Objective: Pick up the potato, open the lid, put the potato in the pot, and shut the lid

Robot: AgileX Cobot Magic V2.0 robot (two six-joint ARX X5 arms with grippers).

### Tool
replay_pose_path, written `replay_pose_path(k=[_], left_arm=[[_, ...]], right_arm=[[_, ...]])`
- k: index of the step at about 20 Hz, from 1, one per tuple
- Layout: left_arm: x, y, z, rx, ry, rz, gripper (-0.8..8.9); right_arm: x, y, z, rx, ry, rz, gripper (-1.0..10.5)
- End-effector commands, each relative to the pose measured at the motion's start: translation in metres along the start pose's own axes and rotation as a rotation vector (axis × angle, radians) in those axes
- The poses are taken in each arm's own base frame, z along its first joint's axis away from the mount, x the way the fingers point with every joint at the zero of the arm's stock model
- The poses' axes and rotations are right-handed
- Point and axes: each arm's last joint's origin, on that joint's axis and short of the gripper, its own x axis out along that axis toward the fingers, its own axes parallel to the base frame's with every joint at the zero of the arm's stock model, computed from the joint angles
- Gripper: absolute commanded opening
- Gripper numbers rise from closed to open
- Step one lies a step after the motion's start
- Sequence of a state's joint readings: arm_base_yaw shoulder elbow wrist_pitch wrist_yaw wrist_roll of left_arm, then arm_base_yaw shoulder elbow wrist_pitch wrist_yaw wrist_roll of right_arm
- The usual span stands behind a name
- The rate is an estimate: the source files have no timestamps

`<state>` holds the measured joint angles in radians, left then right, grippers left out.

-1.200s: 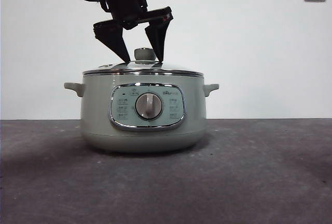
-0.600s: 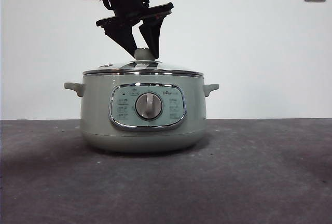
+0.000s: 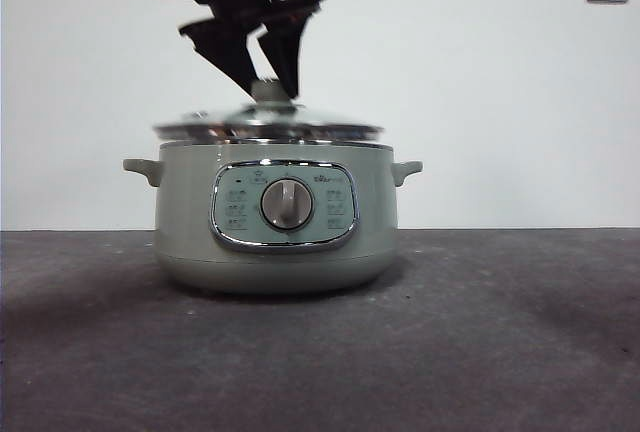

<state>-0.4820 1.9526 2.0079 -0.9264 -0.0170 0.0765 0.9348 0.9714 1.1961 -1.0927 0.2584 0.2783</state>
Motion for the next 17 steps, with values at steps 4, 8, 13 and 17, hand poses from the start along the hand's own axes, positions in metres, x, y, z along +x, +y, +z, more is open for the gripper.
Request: replay_pose_path(k=[4,8,13,17], left_arm=[[-0.053,0.038,0.005,-0.001,-0.123,0.084,-0.10],[-0.068,0.080,-0.004,-0.080,-0.130,0.160,-0.09],[-0.079,0.133,-0.021,-0.179,-0.109,0.262,-0.09],[-0.087,0.164,-0.033,-0.241,-0.103,0.311,-0.09]], right_arm=[[0.033,0.015,0.026,0.052,-0.027,0.032,-0.1],[0.056,0.019,0.068,0.088,0.022,0.059,-0.1],[0.110,0.012,0.129,0.112,0.072,0.071,-0.1],[0.170,0.007,0.172,0.111,0.086,0.048,-0.1]])
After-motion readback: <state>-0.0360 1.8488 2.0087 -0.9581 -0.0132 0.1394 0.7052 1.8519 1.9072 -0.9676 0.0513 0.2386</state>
